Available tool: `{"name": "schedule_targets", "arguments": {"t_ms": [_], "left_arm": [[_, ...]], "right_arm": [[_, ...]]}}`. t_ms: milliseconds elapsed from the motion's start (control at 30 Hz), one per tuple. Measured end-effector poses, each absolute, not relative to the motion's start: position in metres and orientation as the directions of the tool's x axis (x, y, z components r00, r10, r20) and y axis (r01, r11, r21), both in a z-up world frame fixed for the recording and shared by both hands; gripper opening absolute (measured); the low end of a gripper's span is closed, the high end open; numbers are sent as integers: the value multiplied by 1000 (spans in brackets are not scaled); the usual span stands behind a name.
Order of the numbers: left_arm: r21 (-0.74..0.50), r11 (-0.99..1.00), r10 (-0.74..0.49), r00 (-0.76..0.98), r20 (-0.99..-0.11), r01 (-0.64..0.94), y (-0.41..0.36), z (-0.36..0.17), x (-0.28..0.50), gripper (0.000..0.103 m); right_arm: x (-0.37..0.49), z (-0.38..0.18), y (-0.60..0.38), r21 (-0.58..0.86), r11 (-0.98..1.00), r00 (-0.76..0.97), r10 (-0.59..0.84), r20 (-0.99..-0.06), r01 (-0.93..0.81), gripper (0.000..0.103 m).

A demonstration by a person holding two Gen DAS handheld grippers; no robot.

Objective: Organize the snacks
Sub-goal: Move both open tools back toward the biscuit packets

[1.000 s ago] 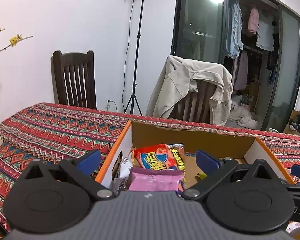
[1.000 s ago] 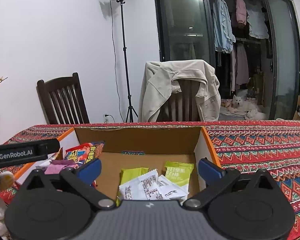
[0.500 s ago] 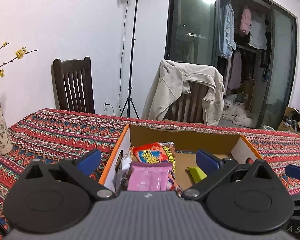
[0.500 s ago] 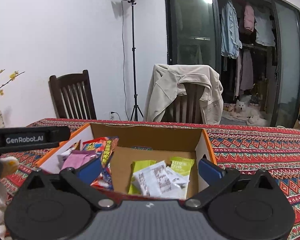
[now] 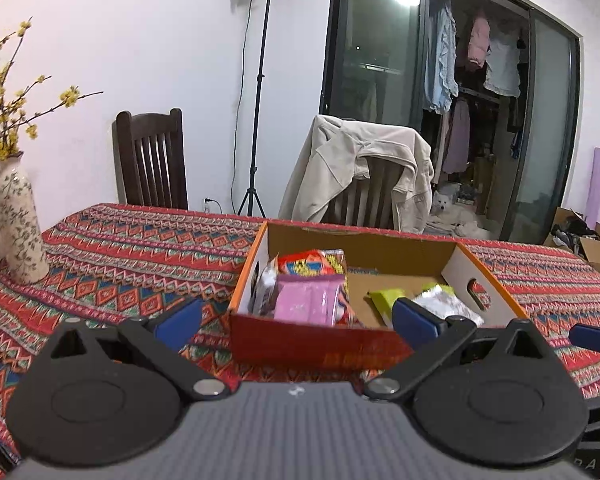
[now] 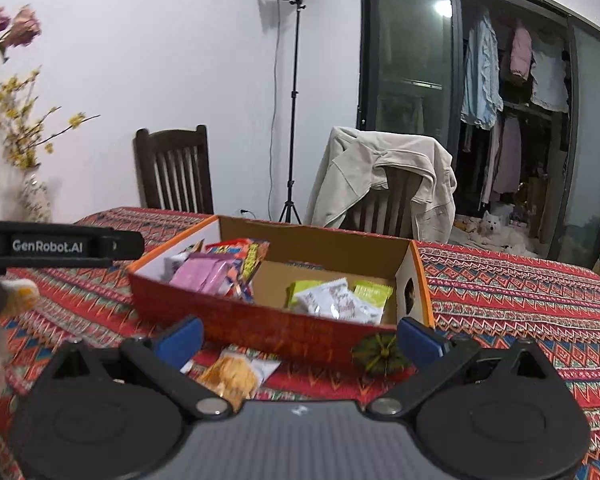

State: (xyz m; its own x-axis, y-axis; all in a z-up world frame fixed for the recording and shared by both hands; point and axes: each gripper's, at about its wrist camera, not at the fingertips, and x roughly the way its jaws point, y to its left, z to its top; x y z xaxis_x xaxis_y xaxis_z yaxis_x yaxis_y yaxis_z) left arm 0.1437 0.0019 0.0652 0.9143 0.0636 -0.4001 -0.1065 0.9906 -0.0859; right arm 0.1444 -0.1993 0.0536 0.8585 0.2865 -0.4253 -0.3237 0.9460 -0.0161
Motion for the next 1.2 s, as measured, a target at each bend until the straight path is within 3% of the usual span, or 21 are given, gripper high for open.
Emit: {"name": "schedule_targets", "arguments": {"t_ms": [567, 1000, 1200], "left_arm": [[-66, 994, 44, 867, -496, -88, 25, 19, 79, 103], [-50, 990, 91, 862, -499, -133, 46, -9, 65, 103], [-56, 987, 104, 858, -502, -153, 51, -12, 62, 103]], "right_arm": [[77, 22, -190, 3, 915, 812, 360, -460, -404, 103], [78, -2, -168, -12, 910, 771, 345, -535, -415, 103], [86, -6, -145, -48, 895, 746, 339, -573, -443, 92]]}}
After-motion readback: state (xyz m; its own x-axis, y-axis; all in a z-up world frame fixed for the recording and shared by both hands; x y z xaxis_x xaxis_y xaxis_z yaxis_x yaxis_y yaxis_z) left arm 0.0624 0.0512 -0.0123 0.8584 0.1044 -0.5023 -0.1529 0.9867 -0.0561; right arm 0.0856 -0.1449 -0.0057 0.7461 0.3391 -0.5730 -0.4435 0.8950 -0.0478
